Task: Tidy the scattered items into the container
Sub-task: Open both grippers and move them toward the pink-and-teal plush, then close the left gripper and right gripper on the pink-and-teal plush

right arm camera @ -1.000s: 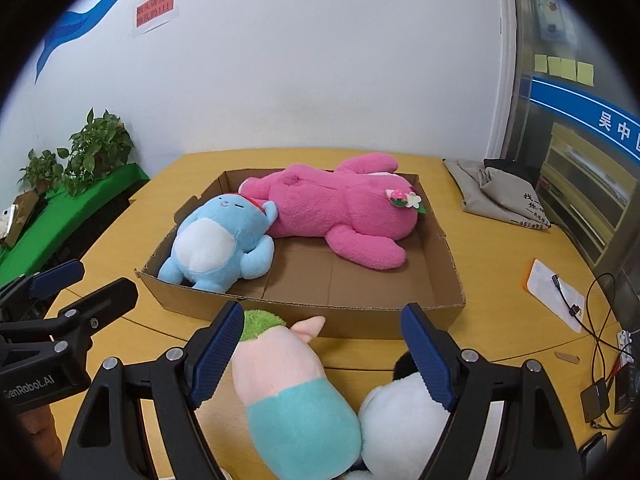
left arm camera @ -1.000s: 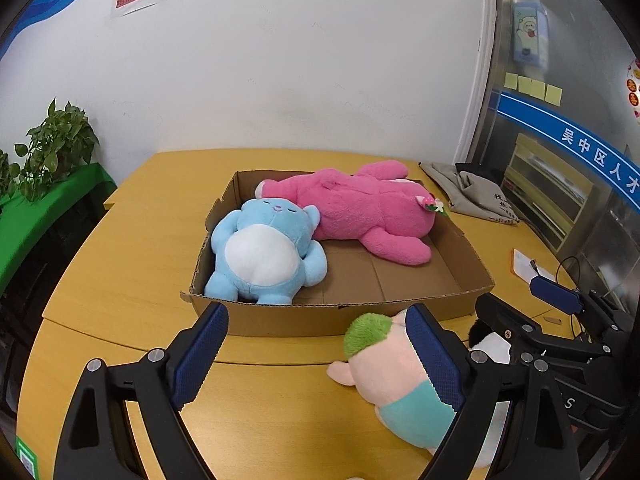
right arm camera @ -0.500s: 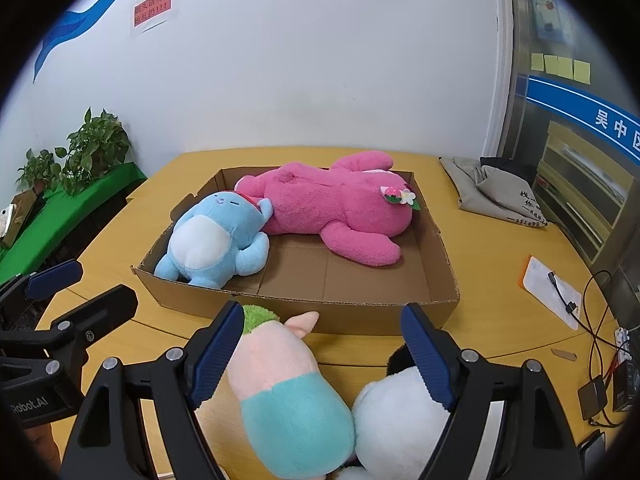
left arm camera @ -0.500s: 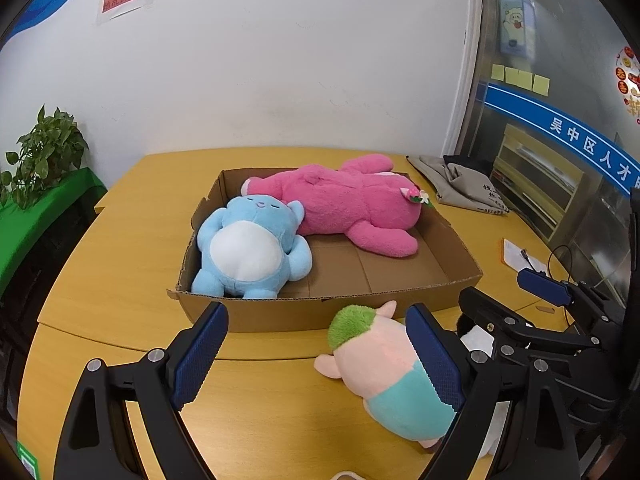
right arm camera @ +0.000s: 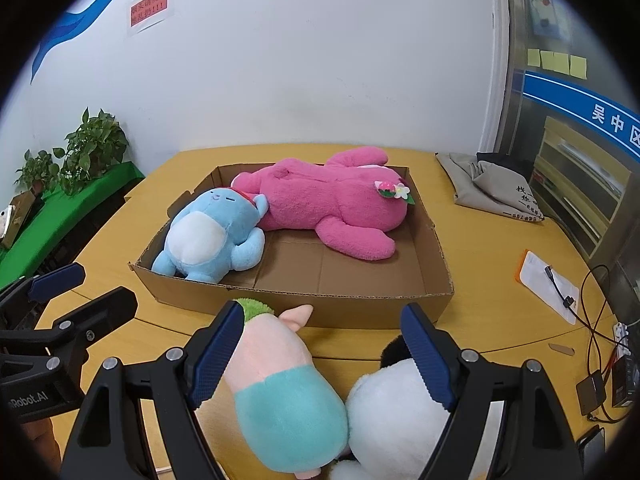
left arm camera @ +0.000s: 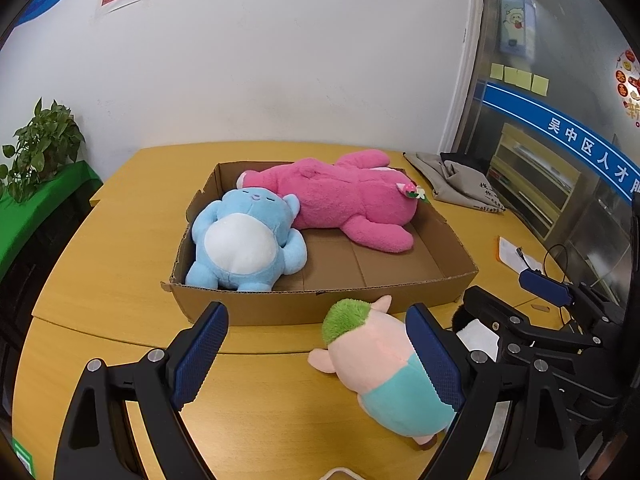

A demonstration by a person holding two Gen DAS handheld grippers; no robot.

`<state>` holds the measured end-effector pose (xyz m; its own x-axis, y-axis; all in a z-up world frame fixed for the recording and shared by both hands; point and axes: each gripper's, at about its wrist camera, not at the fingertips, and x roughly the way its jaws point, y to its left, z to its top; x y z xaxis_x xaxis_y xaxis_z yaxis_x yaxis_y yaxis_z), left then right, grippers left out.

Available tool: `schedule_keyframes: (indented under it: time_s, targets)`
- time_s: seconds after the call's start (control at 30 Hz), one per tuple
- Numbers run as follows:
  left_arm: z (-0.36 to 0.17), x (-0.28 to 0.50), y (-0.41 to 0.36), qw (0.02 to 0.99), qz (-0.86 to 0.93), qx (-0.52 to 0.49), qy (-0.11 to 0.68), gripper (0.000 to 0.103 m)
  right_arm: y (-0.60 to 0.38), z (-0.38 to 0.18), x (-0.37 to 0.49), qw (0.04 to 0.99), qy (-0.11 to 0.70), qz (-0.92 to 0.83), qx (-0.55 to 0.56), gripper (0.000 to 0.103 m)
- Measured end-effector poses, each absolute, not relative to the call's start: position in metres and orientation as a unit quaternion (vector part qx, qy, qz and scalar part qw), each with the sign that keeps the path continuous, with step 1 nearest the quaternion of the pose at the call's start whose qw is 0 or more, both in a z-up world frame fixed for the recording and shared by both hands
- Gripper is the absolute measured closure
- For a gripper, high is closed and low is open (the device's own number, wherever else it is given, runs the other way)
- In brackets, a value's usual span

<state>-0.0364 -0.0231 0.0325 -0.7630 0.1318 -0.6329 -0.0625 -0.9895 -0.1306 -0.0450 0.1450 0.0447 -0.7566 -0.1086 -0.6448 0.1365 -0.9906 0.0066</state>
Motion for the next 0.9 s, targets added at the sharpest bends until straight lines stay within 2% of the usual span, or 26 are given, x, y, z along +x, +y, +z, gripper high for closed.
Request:
schedule_keyframes:
  time_s: [0.77,0.9]
  targets:
    - [0.017,-0.042,-0.014,0.072,0.929,-0.359,-0.052,0.010,0.158,0.030,-0.049,0.064,0.006,-0.932,0.357,0.022]
    - [0.004,-0.044,-0.016,0.078,0.926,-0.367,-0.051,0.010,0.152,0.012,-0.043,0.105,0.049,-0.924,0.364,0.022]
